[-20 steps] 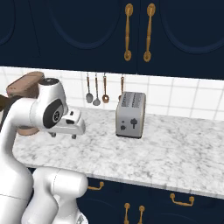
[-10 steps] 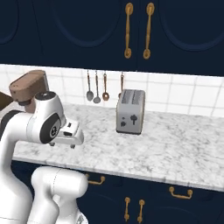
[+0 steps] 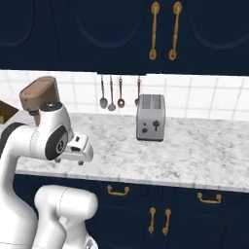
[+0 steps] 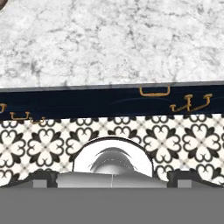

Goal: Take a straw from the drawer in front and place it inside the glass cup on the dining counter.

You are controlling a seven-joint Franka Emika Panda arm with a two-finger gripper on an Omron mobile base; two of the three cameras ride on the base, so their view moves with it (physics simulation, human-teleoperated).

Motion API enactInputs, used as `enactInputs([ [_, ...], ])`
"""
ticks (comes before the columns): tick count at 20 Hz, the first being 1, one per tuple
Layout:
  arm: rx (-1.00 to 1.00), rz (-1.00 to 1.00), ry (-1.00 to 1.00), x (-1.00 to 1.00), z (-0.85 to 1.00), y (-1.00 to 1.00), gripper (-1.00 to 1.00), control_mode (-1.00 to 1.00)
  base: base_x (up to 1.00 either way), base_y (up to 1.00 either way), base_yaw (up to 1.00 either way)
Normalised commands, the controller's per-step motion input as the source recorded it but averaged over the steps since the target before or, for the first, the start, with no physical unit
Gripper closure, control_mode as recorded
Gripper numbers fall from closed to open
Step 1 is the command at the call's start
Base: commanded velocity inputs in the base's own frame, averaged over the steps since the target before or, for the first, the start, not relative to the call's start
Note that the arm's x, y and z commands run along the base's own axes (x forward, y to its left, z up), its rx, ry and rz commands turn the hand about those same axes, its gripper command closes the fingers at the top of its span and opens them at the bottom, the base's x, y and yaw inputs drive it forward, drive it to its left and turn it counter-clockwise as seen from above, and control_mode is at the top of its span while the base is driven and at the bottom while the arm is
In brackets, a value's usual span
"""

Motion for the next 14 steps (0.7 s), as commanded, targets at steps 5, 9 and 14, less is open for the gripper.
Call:
enactInputs([
  [5, 0.00, 0.00, 0.00, 0.00, 0.00, 0.00, -1.00, 1.00, -0.23, 0.50, -0.31],
  [9, 0.00, 0.00, 0.00, 0.00, 0.00, 0.00, -1.00, 1.00, -0.28, 0.38, -0.35],
  [14, 0.00, 0.00, 0.00, 0.00, 0.00, 0.00, -1.00, 1.00, -0.25, 0.51, -0.30],
])
